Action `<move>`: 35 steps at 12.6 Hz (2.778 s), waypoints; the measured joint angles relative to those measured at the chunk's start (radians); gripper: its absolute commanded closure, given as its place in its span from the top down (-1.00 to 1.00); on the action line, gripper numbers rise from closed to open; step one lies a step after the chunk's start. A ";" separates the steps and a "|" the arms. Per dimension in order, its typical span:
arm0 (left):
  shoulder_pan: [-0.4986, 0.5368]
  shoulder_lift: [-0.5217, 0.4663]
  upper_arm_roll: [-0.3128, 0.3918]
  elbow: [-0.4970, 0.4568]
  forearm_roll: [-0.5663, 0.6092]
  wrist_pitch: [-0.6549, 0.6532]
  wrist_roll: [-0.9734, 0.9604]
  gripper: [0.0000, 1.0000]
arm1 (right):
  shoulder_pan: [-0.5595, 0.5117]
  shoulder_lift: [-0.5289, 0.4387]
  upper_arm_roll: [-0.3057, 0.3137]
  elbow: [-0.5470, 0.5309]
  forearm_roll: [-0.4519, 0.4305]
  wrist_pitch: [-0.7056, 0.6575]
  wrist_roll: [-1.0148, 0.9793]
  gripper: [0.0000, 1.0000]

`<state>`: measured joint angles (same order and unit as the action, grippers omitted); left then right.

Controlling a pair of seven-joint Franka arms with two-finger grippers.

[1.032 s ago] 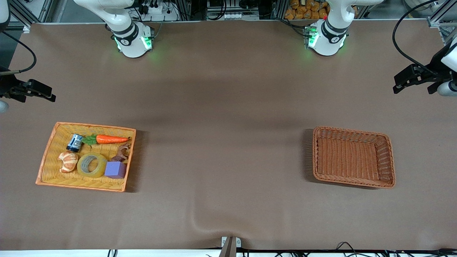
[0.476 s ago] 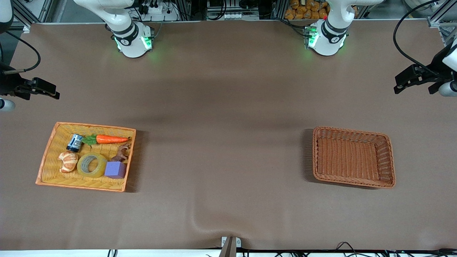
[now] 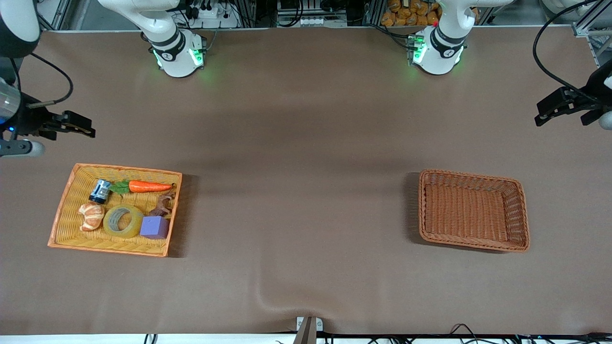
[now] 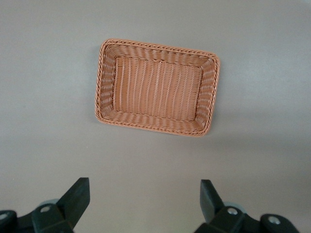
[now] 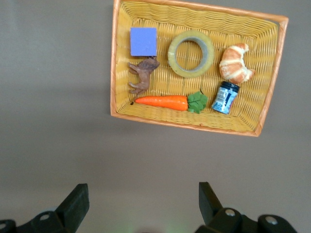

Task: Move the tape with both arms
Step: 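Move the right gripper toward the yellow tape roll in the yellow tray, then lower the right gripper onto the tape roll and close on its rim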

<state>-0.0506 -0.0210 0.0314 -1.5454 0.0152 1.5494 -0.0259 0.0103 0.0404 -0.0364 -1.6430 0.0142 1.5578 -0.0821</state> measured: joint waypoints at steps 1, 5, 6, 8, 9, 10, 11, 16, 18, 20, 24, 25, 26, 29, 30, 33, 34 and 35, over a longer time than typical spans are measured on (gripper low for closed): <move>0.000 0.000 -0.001 0.000 0.000 0.000 0.000 1.00 | 0.001 0.009 0.000 -0.001 0.000 0.022 0.000 1.00; -0.008 0.000 -0.009 0.002 0.000 0.000 0.000 1.00 | -0.017 0.108 -0.013 -0.006 -0.002 0.155 0.000 1.00; -0.010 0.000 -0.011 0.003 -0.003 0.000 0.000 1.00 | -0.026 0.150 -0.015 -0.008 -0.002 0.193 0.000 1.00; -0.010 -0.001 -0.012 0.005 -0.006 0.000 0.000 1.00 | -0.046 0.245 -0.017 -0.012 -0.003 0.267 -0.038 1.00; -0.010 -0.001 -0.012 0.006 -0.006 0.000 0.000 1.00 | -0.051 0.295 -0.017 -0.008 -0.005 0.287 -0.070 1.00; -0.011 -0.001 -0.012 0.006 -0.006 0.000 0.000 1.00 | -0.053 0.344 -0.017 0.004 -0.016 0.295 -0.097 1.00; -0.013 -0.001 -0.013 0.006 -0.008 0.000 0.000 1.00 | -0.057 0.392 -0.017 0.026 -0.031 0.299 -0.128 1.00; -0.033 0.005 -0.023 0.005 -0.108 0.000 0.000 1.00 | -0.106 0.647 -0.019 0.148 -0.051 0.428 -0.349 1.00; -0.041 0.008 -0.029 0.004 -0.108 -0.002 -0.001 1.00 | -0.125 0.697 -0.019 0.162 -0.051 0.488 -0.410 1.00; -0.041 0.009 -0.030 0.004 -0.108 -0.002 -0.001 1.00 | -0.137 0.716 -0.019 0.171 -0.050 0.517 -0.445 1.00; -0.042 0.009 -0.042 0.004 -0.108 -0.008 -0.002 1.00 | -0.149 0.729 -0.019 0.176 -0.050 0.548 -0.508 -0.64; -0.042 0.009 -0.043 0.003 -0.108 -0.015 -0.005 1.00 | -0.148 0.731 -0.018 0.176 -0.050 0.548 -0.513 -0.99; -0.041 0.009 -0.043 0.003 -0.108 -0.018 -0.006 1.00 | -0.148 0.732 -0.018 0.177 -0.050 0.548 -0.514 -1.00; -0.040 0.009 -0.043 0.002 -0.108 -0.022 -0.007 1.00 | -0.149 0.732 -0.018 0.184 -0.049 0.551 -0.515 -1.00; -0.039 0.008 -0.043 0.002 -0.108 -0.037 -0.015 1.00 | -0.148 0.732 -0.016 0.186 -0.049 0.549 -0.516 -1.00; -0.033 0.008 -0.042 0.002 -0.107 -0.070 -0.044 1.00 | -0.146 0.720 -0.010 0.221 -0.049 0.489 -0.516 -1.00; -0.029 0.008 -0.041 0.001 -0.101 -0.072 -0.045 1.00 | -0.145 0.708 -0.008 0.254 -0.049 0.435 -0.516 -1.00; -0.025 0.008 -0.041 0.001 -0.087 -0.072 -0.048 1.00 | -0.144 0.691 -0.006 0.291 -0.049 0.370 -0.517 -1.00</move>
<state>-0.0759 -0.0125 -0.0092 -1.5448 -0.0717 1.4772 -0.0737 -0.1336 0.7319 -0.0423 -1.3517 -0.0347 1.9273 -0.5988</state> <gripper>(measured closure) 0.000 0.784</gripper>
